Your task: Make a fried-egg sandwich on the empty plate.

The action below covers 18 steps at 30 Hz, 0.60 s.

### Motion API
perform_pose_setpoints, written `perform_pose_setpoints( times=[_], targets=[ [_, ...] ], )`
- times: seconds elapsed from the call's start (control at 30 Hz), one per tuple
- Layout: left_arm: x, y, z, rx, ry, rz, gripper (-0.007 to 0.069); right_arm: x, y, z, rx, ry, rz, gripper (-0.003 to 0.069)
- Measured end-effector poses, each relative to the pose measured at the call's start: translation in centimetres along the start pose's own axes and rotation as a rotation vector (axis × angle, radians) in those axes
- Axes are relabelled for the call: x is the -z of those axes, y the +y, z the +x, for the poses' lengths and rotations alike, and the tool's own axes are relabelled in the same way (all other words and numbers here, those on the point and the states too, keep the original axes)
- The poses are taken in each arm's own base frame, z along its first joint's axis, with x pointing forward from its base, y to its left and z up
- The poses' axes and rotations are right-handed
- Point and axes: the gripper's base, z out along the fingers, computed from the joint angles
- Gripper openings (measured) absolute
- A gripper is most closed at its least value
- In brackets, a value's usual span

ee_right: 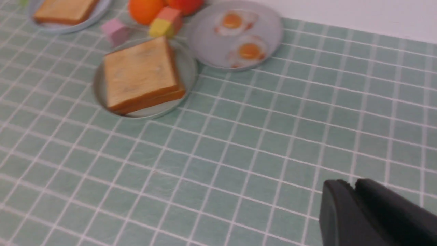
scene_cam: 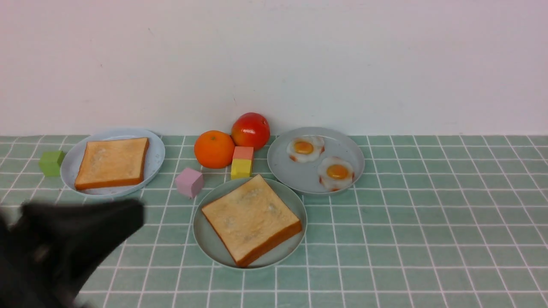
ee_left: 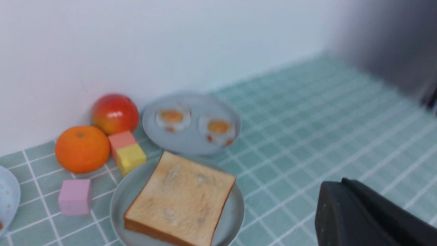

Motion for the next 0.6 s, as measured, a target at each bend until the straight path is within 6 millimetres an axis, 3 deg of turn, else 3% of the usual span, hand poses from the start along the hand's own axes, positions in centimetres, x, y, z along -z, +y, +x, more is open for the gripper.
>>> perform_pose_setpoints(
  times=[0.13, 0.27, 0.6],
  targets=[
    [1.7, 0.7, 3.8, 0.042, -0.104, -0.004, -0.0013, 0.6, -0.3, 3.1, -0.05, -0.073, 0.03, 0.0],
    [2.5, 1.1, 5.3, 0.073, -0.201, -0.005, -0.0013, 0.0, -0.5, 5.5, -0.145, -0.144, 0.029, -0.0004],
    [2.4, 1.3, 6.9, 0.083, -0.146, -0.012, -0.0013, -5.7, -1.6, 8.2, -0.21, -0.352, 0.035, 0.0001]
  ],
)
